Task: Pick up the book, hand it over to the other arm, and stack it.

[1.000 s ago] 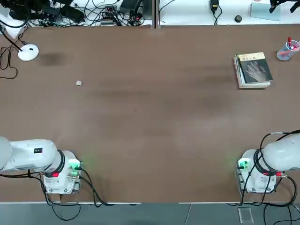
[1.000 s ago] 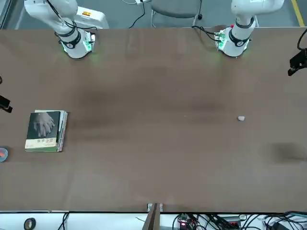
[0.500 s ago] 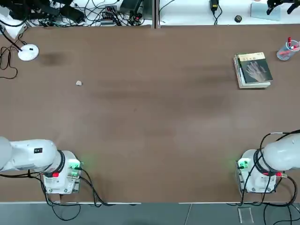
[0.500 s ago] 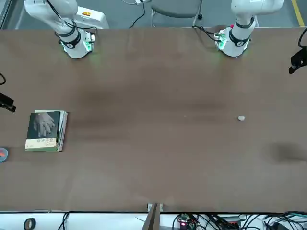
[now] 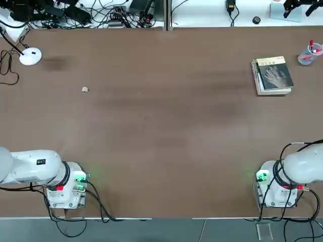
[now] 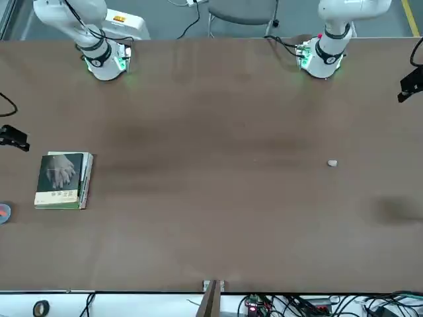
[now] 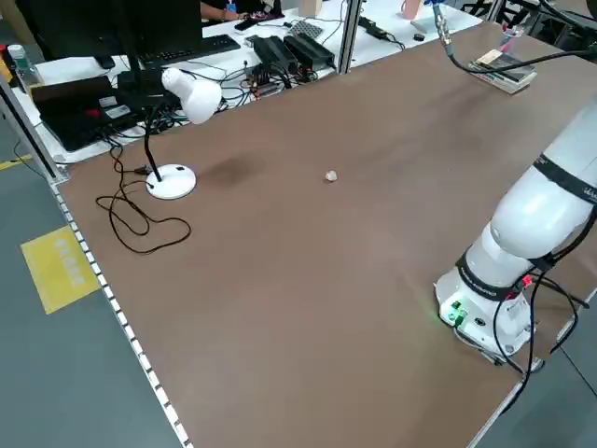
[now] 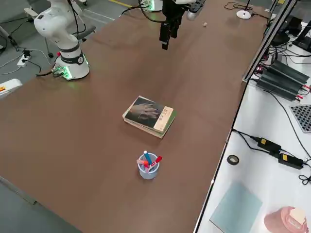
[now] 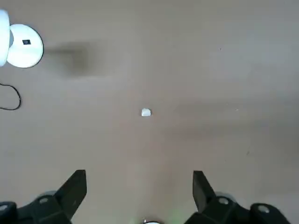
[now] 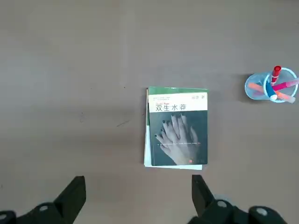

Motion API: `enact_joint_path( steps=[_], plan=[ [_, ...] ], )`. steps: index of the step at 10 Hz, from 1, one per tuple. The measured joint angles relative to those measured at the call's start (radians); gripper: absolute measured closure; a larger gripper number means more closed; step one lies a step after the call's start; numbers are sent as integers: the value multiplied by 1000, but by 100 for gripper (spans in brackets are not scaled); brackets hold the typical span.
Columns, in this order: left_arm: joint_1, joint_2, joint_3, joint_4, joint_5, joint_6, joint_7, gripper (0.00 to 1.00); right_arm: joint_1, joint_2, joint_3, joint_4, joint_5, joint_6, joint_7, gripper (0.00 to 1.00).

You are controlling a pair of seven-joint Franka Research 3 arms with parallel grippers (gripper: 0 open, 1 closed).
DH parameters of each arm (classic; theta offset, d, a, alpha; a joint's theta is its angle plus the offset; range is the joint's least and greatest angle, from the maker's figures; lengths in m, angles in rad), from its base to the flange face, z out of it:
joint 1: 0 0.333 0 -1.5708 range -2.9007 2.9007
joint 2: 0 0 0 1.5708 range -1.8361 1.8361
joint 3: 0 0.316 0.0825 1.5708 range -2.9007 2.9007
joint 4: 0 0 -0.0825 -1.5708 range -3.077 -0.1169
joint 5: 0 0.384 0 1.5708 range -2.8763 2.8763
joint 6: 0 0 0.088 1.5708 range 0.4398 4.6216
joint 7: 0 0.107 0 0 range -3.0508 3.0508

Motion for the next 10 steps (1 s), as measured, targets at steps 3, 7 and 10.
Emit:
enact_joint_path(
  steps=[3, 7, 10],
  plan=[
    [0, 1, -1, 2, 0, 0, -4, 0, 0, -5, 0, 0, -2, -14, 0, 0],
    [0, 1, -1, 3, 0, 0, -5, 0, 1, -9, 2, 1, -7, -44, 1, 0],
    [0, 1, -1, 3, 0, 0, -5, 0, 2, -10, 10, 27, -18, -104, 12, 0]
  ],
)
